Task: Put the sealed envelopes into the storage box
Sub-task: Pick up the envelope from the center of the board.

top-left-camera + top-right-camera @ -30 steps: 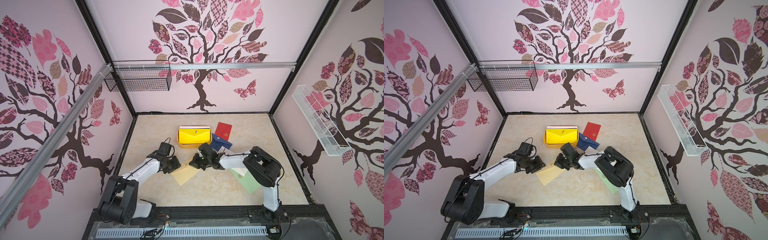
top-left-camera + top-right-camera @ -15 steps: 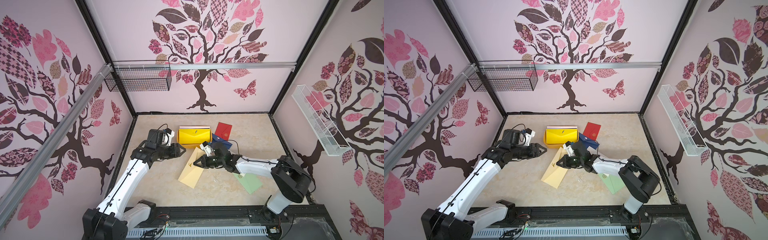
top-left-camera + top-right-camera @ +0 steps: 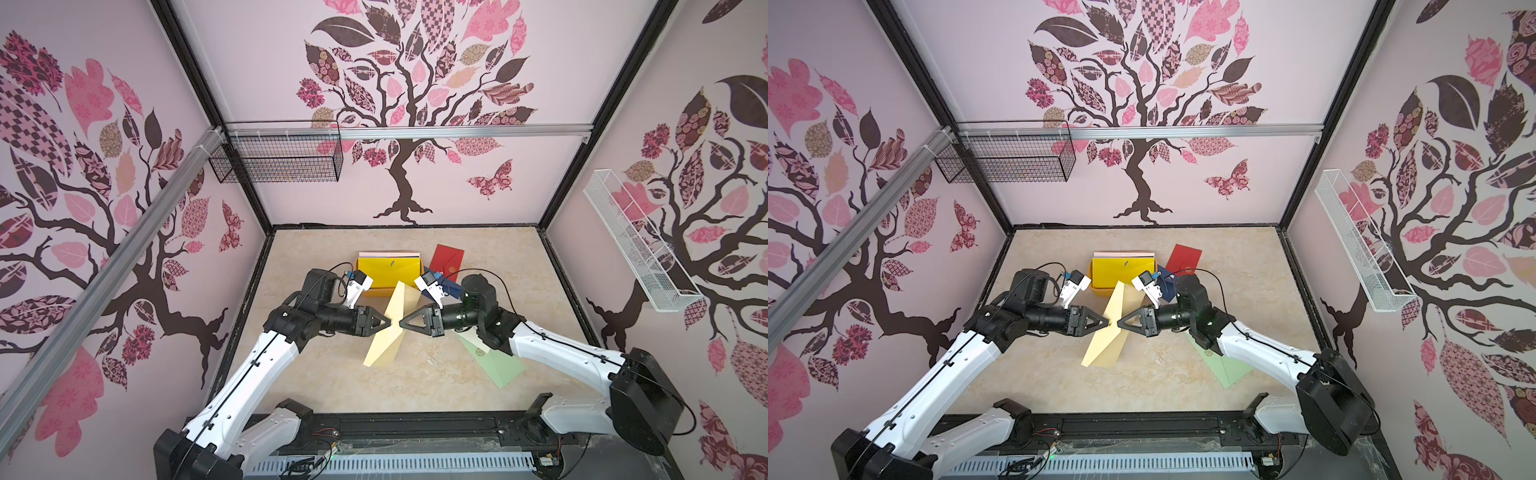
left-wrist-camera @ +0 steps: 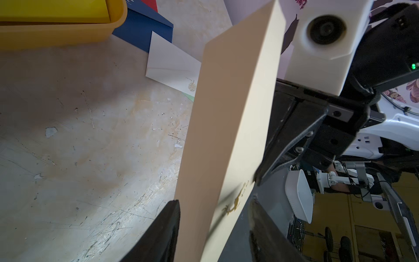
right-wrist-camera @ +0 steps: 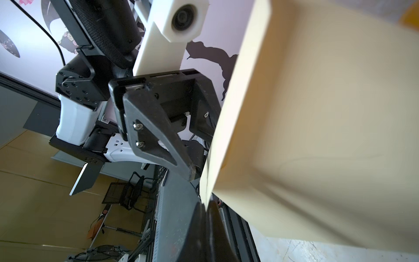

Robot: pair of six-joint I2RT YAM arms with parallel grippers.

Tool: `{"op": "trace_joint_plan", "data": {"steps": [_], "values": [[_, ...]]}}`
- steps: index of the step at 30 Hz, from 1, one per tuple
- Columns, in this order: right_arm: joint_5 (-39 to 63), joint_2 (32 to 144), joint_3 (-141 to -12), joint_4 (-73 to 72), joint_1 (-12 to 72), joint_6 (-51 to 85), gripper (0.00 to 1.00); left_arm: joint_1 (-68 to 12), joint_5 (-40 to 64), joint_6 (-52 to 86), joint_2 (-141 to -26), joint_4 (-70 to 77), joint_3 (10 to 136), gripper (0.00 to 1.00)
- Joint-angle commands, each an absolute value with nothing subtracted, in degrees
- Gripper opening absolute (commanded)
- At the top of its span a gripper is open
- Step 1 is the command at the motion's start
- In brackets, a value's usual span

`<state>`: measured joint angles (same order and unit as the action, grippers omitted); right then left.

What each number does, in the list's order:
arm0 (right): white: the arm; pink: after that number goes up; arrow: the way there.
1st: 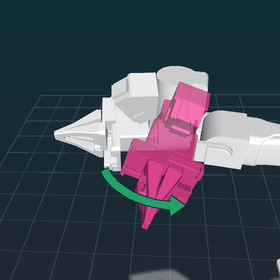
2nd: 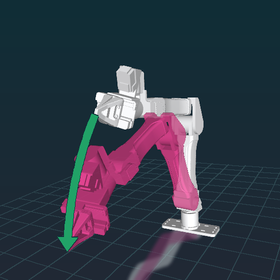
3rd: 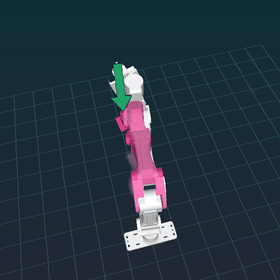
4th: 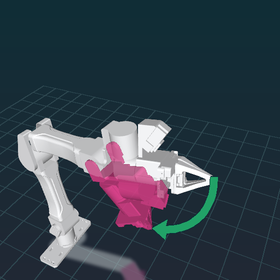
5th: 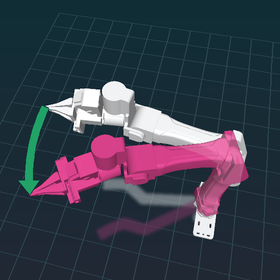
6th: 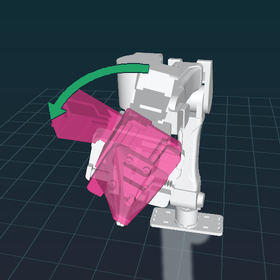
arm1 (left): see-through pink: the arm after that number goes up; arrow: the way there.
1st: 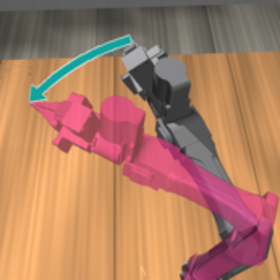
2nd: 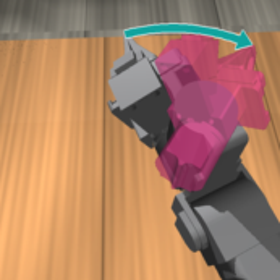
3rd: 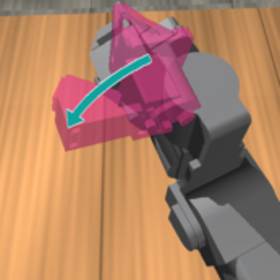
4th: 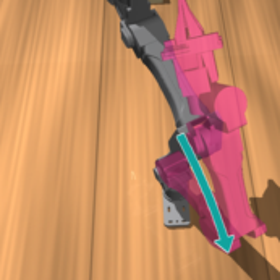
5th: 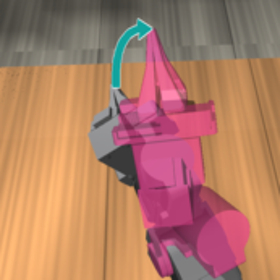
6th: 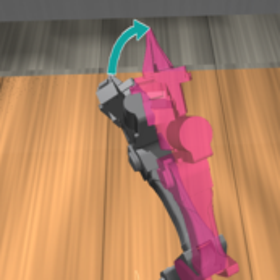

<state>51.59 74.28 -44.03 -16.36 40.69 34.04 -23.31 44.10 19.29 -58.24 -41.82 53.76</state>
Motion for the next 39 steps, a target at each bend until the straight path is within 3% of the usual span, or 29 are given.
{"op": "trace_joint_plan", "data": {"steps": [1, 7, 12, 20, 22, 26, 31, 39], "values": [[54.5, 72.3, -44.8, -17.6, 40.8, 34.1, 0.00, -23.5, 44.7, 18.4, -56.4, -39.5, 52.4, 0.52], [54.6, 73.1, -45.9, -16.9, 40.7, 34.2, 0.00, -24.6, 47.3, 19.6, -56.5, -38.2, 50.7, 0.44], [54.8, 73.7, -46.4, -17.3, 40.6, 34.7, 0.00, -24.8, 47.1, 20.0, -56.3, -38.0, 50.1, 0.32], [54.6, 74.6, -47.4, -13.8, 40.6, 32.7, 0.01, -24.8, 45.6, 20.0, -56.9, -38.9, 51.3, 0.00], [52.4, 74.4, -48.4, -8.8, 40.5, 30.1, 0.24, -24.8, 43.9, 19.4, -57.7, -39.9, 52.4, 0.00], [45.8, 71.8, -48.5, 0.5, 36.8, 26.1, 0.41, -24.8, 36.4, 16.5, -60.3, -44.5, 57.1, 0.00], [35.7, 66.0, -41.3, 3.7, 27.6, 27.3, 0.44, -24.7, 26.7, 9.0, -69.8, -52.0, 69.1, 0.00], [31.5, 61.5, -36.4, 9.4, 27.0, 24.7, 0.42, -24.1, 16.0, -13.2, -90.1, -63.6, 92.7, 0.00]]}}
